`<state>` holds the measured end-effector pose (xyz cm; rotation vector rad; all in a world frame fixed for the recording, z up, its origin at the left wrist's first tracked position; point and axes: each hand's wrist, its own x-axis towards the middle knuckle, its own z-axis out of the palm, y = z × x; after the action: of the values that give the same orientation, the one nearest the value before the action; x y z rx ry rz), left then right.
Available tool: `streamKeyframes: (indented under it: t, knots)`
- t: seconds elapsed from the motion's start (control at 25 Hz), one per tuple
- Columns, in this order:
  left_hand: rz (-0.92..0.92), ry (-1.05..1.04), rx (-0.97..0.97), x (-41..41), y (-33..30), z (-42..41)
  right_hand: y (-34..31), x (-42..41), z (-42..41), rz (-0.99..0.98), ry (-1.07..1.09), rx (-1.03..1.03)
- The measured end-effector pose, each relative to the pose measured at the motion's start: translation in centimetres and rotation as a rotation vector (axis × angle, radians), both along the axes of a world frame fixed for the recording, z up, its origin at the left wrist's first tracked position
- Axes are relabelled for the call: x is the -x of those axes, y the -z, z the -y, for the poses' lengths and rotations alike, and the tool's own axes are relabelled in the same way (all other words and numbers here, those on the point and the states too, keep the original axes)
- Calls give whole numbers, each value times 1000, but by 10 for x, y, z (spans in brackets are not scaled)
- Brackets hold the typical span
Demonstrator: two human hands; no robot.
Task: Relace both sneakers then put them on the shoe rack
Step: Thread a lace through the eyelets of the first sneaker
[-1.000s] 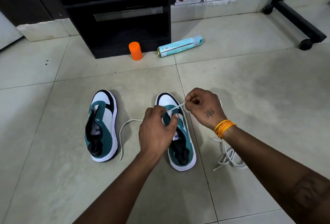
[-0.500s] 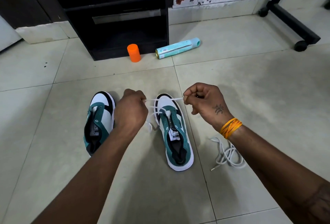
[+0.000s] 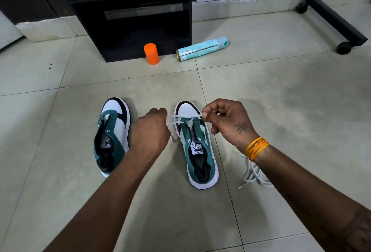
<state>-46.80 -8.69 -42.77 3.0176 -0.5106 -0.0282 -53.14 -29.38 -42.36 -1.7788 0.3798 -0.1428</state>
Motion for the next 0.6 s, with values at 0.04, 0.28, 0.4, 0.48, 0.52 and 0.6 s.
streamKeyframes:
  t: [0.04,0.28,0.4,0.48,0.52,0.6]
  knots:
    - [-40,76,132,3,-1,5,1,1,-2,-5,-7,-6]
    - [-86,188,511,15,-1,23,1,-3,-8,17,-33,-3]
    - [-38,56,-1,7,-9,7,5,1,-1,-6,-12,2]
    - [-7,133,167,8,-14,10,7,2,-3,-15,-30,-4]
    - [-11,189,363,11,-14,14,7,1,-4,-14,-42,-14]
    - [-130,227,667,17,-12,23,4,-1,-8,0,-68,-29]
